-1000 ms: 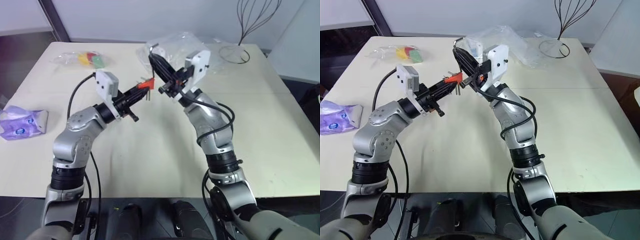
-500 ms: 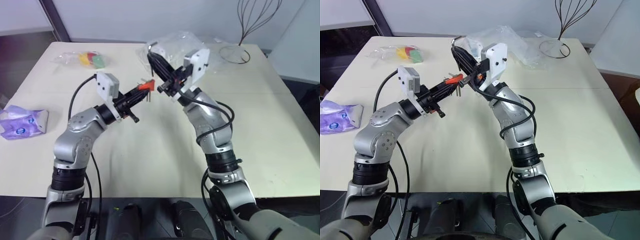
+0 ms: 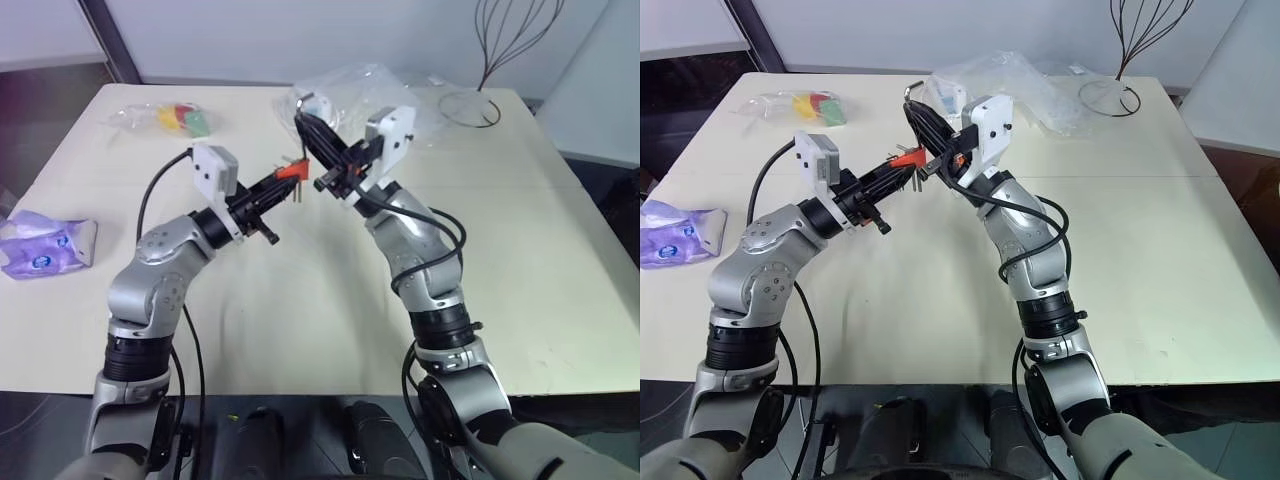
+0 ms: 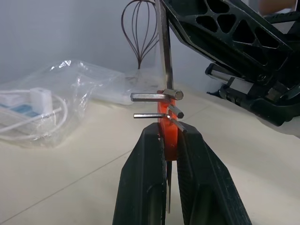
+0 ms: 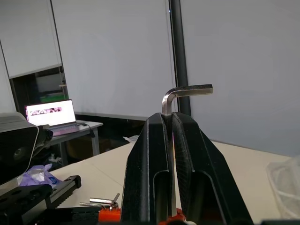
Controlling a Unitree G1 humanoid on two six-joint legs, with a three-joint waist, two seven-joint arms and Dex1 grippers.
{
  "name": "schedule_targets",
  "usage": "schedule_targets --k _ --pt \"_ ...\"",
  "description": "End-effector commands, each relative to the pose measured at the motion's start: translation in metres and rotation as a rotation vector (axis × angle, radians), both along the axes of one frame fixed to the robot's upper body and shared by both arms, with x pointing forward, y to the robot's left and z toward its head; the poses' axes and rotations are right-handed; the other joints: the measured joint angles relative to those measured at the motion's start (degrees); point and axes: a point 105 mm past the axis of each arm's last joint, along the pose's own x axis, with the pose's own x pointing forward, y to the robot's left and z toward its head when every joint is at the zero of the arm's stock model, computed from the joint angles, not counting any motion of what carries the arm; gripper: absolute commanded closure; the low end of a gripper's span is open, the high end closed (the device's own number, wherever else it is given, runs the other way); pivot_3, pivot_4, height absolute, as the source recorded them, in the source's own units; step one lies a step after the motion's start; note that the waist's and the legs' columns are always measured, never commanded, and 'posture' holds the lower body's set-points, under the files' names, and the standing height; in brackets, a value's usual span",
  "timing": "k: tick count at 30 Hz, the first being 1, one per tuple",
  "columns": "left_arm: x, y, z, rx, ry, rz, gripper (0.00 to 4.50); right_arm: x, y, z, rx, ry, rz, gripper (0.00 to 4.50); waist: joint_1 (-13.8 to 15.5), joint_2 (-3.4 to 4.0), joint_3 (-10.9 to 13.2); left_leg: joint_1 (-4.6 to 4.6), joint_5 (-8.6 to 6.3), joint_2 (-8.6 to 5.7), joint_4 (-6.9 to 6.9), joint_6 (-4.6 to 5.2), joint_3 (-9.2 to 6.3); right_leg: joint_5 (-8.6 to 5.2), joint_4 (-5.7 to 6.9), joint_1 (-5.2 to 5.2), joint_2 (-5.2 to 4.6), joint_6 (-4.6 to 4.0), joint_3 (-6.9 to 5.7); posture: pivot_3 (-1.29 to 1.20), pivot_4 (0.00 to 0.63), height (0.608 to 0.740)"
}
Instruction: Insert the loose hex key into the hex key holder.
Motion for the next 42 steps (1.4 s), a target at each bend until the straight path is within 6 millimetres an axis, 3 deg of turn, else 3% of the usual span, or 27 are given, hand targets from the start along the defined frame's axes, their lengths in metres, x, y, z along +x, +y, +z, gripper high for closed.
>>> schedule_targets --k 1,24,42 --pt "-0.008 -0.004 0.015 -0.013 -0.060 -0.026 4.50 -0.006 0.002 0.011 0.020 -0.050 0.009 4.48 0.00 0.00 0.00 0.00 0.00 0.00 0.00 0.00 0.00 0.00 0.01 0.00 0.00 0.00 0.00 0.00 0.150 0.740" --pt "-0.007 0.000 0.021 -0.051 -0.049 -0.009 4.50 -0.004 -0.005 0.004 0.022 -0.034 -0.014 4.48 0.00 0.00 0.00 0.01 0.01 -0.01 0.02 -0.02 0.00 0.00 0.12 -0.03 0.00 0.00 0.00 0.00 0.150 0.740" --pt "-0.007 0.000 0.021 -0.049 -0.052 -0.011 4.50 -0.006 -0.003 0.014 0.056 -0.054 -0.009 4.48 0.00 0.00 0.00 0.01 0.02 -0.01 0.03 -0.03 0.00 0.00 0.14 -0.04 0.00 0.00 0.01 0.00 0.150 0.740"
